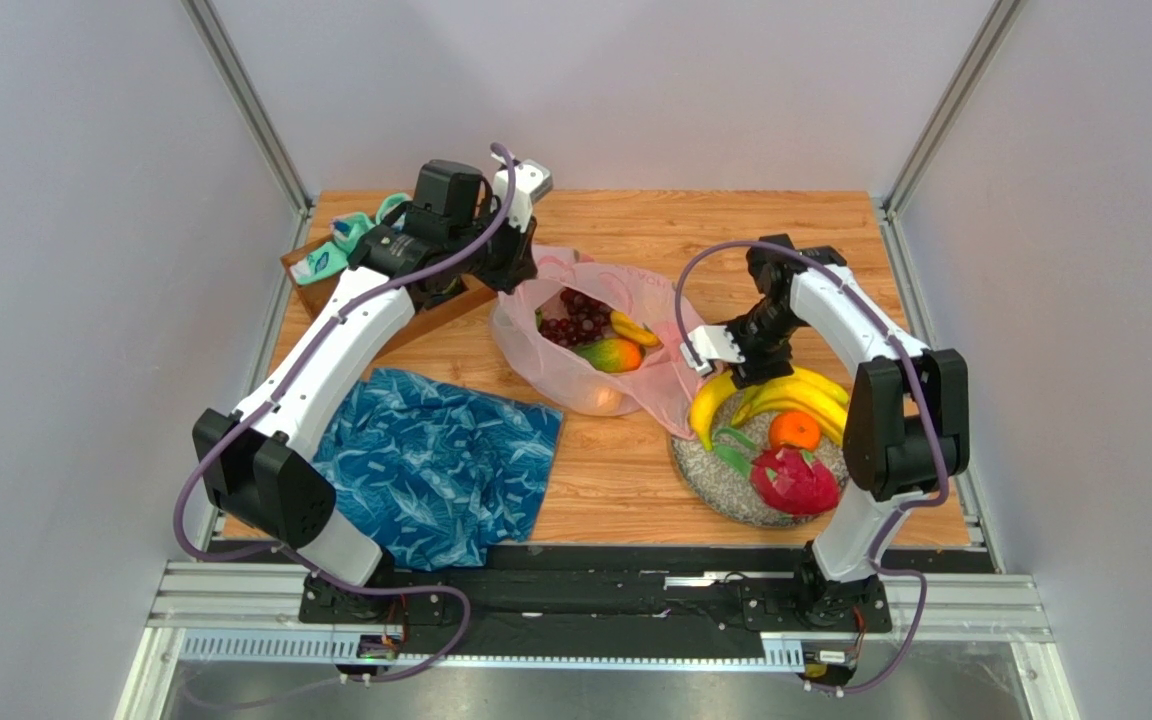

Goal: Take the fake fruits out of the plastic bag

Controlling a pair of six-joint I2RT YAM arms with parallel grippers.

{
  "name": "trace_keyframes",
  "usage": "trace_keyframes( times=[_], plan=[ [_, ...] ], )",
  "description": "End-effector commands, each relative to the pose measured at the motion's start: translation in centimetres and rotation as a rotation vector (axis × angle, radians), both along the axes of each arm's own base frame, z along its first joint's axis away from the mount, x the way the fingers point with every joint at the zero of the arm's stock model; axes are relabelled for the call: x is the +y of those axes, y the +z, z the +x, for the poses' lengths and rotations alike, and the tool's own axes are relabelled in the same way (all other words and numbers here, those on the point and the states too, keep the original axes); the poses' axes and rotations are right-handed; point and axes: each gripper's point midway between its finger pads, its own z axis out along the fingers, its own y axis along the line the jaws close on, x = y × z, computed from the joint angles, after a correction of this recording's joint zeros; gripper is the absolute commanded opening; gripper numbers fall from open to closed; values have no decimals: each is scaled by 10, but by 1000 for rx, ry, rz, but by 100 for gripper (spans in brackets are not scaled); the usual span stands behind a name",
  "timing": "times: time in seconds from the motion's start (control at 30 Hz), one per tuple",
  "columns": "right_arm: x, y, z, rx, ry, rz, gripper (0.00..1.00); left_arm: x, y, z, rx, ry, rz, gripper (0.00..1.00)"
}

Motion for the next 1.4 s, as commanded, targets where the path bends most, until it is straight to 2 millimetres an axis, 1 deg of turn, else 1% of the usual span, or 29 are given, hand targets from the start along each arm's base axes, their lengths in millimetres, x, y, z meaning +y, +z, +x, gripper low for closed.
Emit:
trace_keyframes(
  times=[0.0,0.03,0.07,0.1,0.17,0.23,0.37,0.5,0.57,0.6,0.63,0.67,0.7,0.77,0.8,0.83,0.9,0.93,0.97,1.0,1.03,1.07,1.13,1.17,1.2,1.23,1.27,1.33,1.37],
  plan=[
    [7,3,13,-63,8,15,66,1,23,0,-64,-14,-23,0],
    [8,8,13,-80,14,22,73,1,26,2,-73,-11,-23,0],
    [11,14,12,-88,18,42,87,0,28,3,-77,-12,-26,0],
    [14,19,11,-96,29,53,94,-1,30,4,-81,-14,-29,0],
    [25,45,9,-131,39,115,95,-5,35,4,-84,-29,-45,0],
    [36,61,3,-142,38,152,96,-9,31,3,-61,-40,-62,0],
    [78,85,-8,-103,-10,302,94,-19,30,1,-32,-69,-109,0],
    [121,91,-15,-42,-72,425,86,-22,42,7,-54,-67,-120,0],
    [142,93,-12,-25,-127,485,76,-23,44,7,-51,-63,-129,0],
    [158,90,-14,-7,-128,502,71,-23,44,7,-51,-65,-132,0],
    [172,93,-4,-36,-138,537,60,-24,44,5,-47,-71,-138,0],
    [181,91,-5,2,-201,550,55,-24,45,4,-44,-72,-142,0],
    [199,84,-8,34,-194,550,52,-24,43,3,-39,-72,-142,0],
    [218,91,7,40,-263,593,49,-25,42,1,-31,-76,-146,0],
    [226,77,13,65,-295,580,48,-25,42,1,-27,-78,-145,0],
    [234,85,29,26,-308,606,47,-26,43,-1,-24,-85,-149,0],
    [233,75,49,-1,-379,576,47,-27,45,-3,-23,-97,-153,0],
    [232,62,62,-13,-409,551,47,-28,46,-6,-20,-107,-160,0],
    [229,63,76,-59,-437,531,48,-28,46,-7,-18,-111,-161,0],
    [225,60,85,-69,-460,527,51,-29,46,-8,-13,-115,-165,0],
    [224,51,95,-78,-474,519,53,-29,45,-10,-13,-120,-165,0],
    [220,51,104,-109,-490,508,55,-29,44,-11,-9,-124,-166,0],
    [212,45,118,-147,-487,489,65,-29,42,-14,0,-133,-166,0],
    [207,36,126,-173,-492,453,69,-28,41,-15,-3,-138,-162,0],
    [203,30,130,-189,-482,431,77,-28,40,-16,1,-137,-160,0],
    [201,27,137,-218,-456,418,81,-28,39,-17,3,-141,-157,0],
    [193,13,142,-223,-455,383,83,-28,38,-17,2,-145,-153,0],
    [187,8,155,-263,-445,345,86,-27,37,-17,5,-145,-149,0],
    [181,1,158,-258,-444,322,87,-27,37,-17,2,-147,-146,0]
  ],
)
